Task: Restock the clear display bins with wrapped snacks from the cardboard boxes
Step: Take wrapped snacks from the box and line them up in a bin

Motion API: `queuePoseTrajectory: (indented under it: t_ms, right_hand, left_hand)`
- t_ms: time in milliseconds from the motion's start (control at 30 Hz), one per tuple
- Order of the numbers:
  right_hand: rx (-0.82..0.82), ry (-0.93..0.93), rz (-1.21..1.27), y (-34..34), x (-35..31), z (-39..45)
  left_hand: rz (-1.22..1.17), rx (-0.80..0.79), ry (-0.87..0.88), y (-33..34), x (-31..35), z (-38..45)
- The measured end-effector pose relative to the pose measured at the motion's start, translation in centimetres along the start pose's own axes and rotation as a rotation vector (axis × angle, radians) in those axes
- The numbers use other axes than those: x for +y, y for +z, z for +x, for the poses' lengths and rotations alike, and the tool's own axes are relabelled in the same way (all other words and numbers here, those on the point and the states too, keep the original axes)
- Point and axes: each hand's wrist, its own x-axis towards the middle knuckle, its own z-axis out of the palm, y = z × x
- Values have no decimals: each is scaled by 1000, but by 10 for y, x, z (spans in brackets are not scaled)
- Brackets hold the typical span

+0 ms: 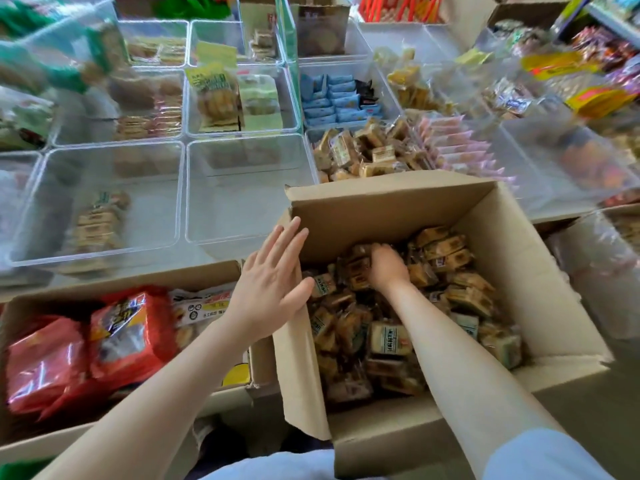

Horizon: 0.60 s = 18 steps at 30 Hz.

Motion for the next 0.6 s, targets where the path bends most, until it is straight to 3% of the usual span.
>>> queuePoseTrajectory:
  t_ms: [167,267,333,400,600]
  right_hand:
    - [-26,-7,136,-32,-12,-12]
    - [-217,107,671,-65,-25,-23]
    - [-379,88,1133,-86,-30,-36]
    - [-466,21,1384,-103,-36,-48]
    - [-504,-91,1486,-131,-102,-61]
  left_hand:
    - [-22,-5,4,1,1,2]
    - [-48,1,12,1,0,2]
    - [-53,-3,16,1,-1,3]
    - [-73,-6,26,0,-4,3]
    - [-296,77,-34,-13,-30,-11]
